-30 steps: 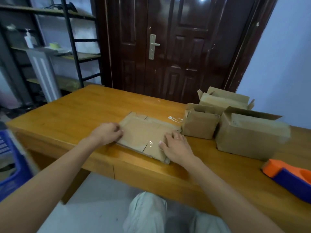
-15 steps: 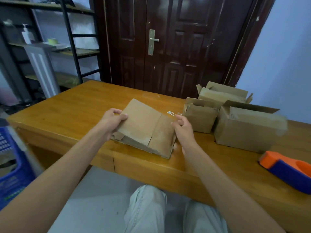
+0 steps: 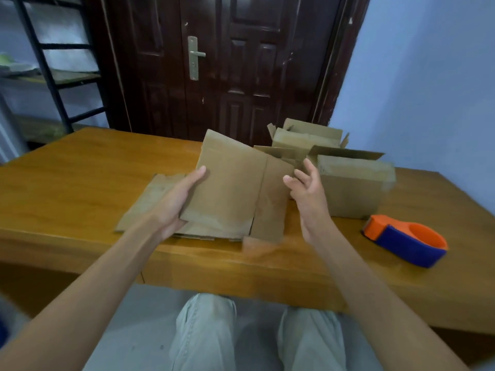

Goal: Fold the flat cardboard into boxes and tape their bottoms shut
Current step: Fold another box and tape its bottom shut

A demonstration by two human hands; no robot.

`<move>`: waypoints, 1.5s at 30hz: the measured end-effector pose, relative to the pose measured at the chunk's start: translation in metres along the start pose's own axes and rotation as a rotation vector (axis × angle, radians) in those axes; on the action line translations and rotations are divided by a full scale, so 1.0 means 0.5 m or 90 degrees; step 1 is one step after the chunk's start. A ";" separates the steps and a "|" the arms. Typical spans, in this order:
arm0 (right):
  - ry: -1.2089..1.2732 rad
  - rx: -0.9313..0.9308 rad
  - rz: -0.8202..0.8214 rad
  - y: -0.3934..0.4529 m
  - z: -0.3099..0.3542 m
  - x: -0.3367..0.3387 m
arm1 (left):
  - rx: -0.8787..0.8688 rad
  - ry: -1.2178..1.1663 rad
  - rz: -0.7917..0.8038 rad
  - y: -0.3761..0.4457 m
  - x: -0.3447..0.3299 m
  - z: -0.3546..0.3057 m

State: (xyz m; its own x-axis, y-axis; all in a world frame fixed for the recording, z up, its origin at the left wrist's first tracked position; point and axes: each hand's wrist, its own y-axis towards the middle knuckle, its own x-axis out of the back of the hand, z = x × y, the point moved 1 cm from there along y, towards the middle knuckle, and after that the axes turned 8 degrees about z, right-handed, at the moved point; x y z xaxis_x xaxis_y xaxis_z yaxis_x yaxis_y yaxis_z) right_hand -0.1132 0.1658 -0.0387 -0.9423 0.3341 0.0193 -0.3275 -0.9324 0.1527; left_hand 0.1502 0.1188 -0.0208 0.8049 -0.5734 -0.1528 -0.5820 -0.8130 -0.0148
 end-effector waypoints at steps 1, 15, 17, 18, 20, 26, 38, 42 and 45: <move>0.007 0.008 -0.016 -0.008 0.002 0.012 | 0.010 -0.013 0.012 0.007 -0.017 0.006; 0.028 0.026 -0.029 -0.063 0.012 0.179 | -0.032 0.054 0.007 0.130 -0.209 0.119; 0.038 0.009 0.000 -0.068 0.003 0.204 | -0.033 0.068 0.022 0.137 -0.229 0.131; 0.038 0.005 0.008 -0.070 -0.003 0.216 | -0.027 0.060 0.032 0.130 -0.237 0.135; 0.037 0.005 0.016 -0.071 -0.012 0.237 | -0.020 0.078 0.045 0.140 -0.255 0.116; 0.033 0.043 0.041 -0.084 -0.009 0.275 | 0.004 0.113 0.097 0.148 -0.240 0.109; -0.145 0.110 0.190 -0.123 0.023 0.308 | -0.090 0.230 0.210 0.132 -0.189 0.123; -0.128 0.091 0.186 -0.120 0.015 0.305 | -0.095 0.241 0.197 0.133 -0.193 0.114; -0.123 0.081 0.170 -0.120 0.014 0.301 | -0.092 0.241 0.170 0.131 -0.198 0.113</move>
State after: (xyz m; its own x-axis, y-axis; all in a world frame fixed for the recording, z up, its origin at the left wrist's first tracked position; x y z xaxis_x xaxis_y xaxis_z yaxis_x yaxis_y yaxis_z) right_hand -0.2349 0.2731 -0.0381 -0.9590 0.1118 0.2604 -0.0484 -0.9700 0.2384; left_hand 0.0259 0.1280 -0.0624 0.6310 -0.7385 0.2375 -0.7733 -0.6231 0.1170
